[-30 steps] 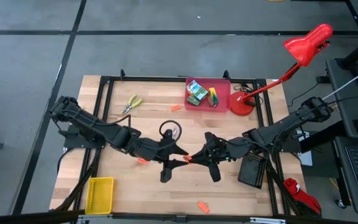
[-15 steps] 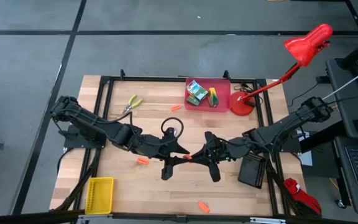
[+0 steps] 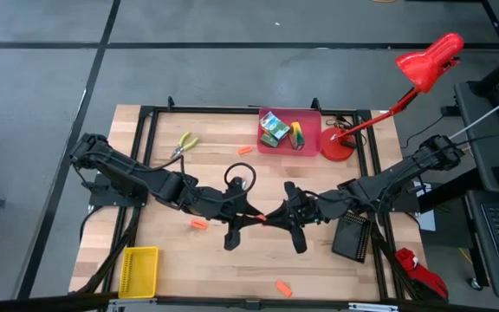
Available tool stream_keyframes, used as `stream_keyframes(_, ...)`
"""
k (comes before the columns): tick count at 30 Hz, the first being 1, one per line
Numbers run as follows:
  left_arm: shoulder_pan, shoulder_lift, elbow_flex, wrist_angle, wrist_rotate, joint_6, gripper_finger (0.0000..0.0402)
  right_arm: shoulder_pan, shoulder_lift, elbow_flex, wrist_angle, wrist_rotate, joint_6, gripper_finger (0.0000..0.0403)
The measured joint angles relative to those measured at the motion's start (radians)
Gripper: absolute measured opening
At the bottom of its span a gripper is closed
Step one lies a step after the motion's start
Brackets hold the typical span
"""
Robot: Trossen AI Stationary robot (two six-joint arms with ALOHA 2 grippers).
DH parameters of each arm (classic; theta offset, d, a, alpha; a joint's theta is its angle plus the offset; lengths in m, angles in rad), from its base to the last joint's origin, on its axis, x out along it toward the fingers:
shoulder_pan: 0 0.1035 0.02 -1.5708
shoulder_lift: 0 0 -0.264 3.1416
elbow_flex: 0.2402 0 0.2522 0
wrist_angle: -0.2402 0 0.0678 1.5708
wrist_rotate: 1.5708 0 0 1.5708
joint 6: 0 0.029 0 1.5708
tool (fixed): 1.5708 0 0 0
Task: Pick & Place School Supplies
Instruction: Put the orange eraser into the yellow bin
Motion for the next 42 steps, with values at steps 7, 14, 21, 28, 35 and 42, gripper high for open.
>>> stream_keyframes(7, -0.001, -0.003, 0.002, 0.004, 0.002, -0.007, 0.0033, 0.000, 0.000, -0.001, 0.041, 0.013, -0.014, 0.0090)
stream_keyframes(14, -0.001, -0.008, 0.003, -0.037, -0.006, -0.019, 0.0033, 0.000, -0.001, -0.001, 0.061, 0.010, -0.003, 0.0117)
stream_keyframes(21, -0.016, -0.029, 0.002, -0.118, 0.005, -0.048, 0.0033, 0.000, -0.007, 0.020, 0.119, 0.022, -0.026, 0.0120)
stream_keyframes(28, -0.089, -0.070, 0.000, -0.443, 0.007, -0.220, 0.0033, 0.000, -0.038, 0.083, 0.100, 0.054, -0.142, 0.0120)
stream_keyframes(35, -0.241, -0.069, -0.003, -0.647, 0.026, -0.461, 0.0033, 0.000, -0.075, 0.097, 0.063, 0.071, -0.160, 0.0121)
stream_keyframes(42, -0.424, -0.068, -0.003, -0.773, 0.015, -0.785, 0.0033, 0.009, -0.079, 0.099, 0.071, 0.063, -0.149, 0.0121)
